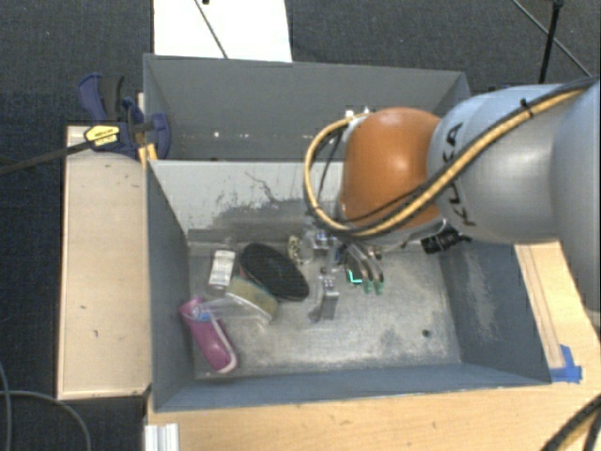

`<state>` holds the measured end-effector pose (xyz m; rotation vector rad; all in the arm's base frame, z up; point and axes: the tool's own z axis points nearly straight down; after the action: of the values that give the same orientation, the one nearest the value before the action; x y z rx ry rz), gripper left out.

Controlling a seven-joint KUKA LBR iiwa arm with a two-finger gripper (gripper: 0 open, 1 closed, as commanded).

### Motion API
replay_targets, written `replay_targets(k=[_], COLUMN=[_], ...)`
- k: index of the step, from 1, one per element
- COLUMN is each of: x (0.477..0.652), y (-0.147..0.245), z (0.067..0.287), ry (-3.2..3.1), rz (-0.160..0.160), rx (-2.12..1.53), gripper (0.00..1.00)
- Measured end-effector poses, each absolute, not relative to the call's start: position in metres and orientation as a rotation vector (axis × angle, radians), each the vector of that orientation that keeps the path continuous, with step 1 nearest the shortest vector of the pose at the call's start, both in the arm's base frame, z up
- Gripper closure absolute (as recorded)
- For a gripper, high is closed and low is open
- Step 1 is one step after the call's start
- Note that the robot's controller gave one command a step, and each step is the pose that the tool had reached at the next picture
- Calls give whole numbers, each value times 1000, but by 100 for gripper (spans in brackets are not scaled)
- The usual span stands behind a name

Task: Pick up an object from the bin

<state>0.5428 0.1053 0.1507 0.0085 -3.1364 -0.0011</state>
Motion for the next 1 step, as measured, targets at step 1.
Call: replay_targets(k=[1], x=[576], y=[116], z=[68], ry=[-3141], rz=[-3], rx=[93], gripper=[0])
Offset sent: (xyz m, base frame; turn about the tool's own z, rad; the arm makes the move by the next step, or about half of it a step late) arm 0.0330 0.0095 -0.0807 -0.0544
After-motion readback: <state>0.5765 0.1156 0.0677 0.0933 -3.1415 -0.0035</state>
